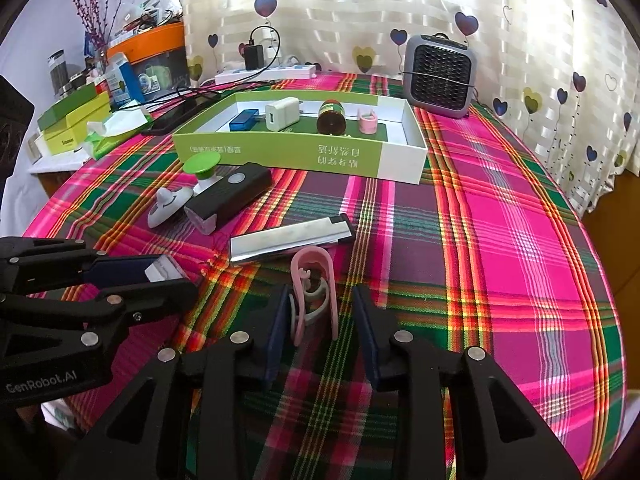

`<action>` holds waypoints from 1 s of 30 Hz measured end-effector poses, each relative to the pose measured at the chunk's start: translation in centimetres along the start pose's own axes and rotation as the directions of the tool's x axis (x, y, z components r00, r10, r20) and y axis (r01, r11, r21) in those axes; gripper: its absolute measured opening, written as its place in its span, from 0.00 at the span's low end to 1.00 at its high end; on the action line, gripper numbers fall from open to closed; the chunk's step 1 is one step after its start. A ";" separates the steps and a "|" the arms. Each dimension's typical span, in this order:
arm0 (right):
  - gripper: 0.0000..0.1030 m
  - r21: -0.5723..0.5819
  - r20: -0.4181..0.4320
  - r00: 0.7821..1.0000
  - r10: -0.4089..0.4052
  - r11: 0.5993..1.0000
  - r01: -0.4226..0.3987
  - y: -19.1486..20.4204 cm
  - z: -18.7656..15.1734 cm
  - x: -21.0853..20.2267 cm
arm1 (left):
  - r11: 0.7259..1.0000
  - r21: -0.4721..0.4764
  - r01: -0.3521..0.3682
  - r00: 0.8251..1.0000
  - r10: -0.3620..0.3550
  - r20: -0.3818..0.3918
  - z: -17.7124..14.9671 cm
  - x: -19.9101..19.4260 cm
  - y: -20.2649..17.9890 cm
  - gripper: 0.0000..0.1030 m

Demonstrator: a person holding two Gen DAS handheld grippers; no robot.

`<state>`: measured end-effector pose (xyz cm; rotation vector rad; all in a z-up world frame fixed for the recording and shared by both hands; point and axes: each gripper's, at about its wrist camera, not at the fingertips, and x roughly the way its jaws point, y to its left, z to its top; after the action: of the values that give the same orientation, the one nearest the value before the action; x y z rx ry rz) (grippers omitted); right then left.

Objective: Organize rigid objects
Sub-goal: 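Grasp the white round tape roll with left tool while right holds the pink clip, then carry the tape roll with left tool while right carries the pink clip into the box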

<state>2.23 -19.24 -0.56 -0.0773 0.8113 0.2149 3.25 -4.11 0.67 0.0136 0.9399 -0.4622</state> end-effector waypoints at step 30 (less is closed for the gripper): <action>0.23 0.006 0.009 1.000 0.005 1.000 -0.006 0.1 0.1 -0.1 | 1.000 -0.006 -0.002 1.000 0.002 0.015 0.0 -0.5 0.2 0.25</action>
<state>2.24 -19.13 -0.42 -0.0681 0.8030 0.2178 3.13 -3.74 1.01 0.0063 0.9266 -0.4569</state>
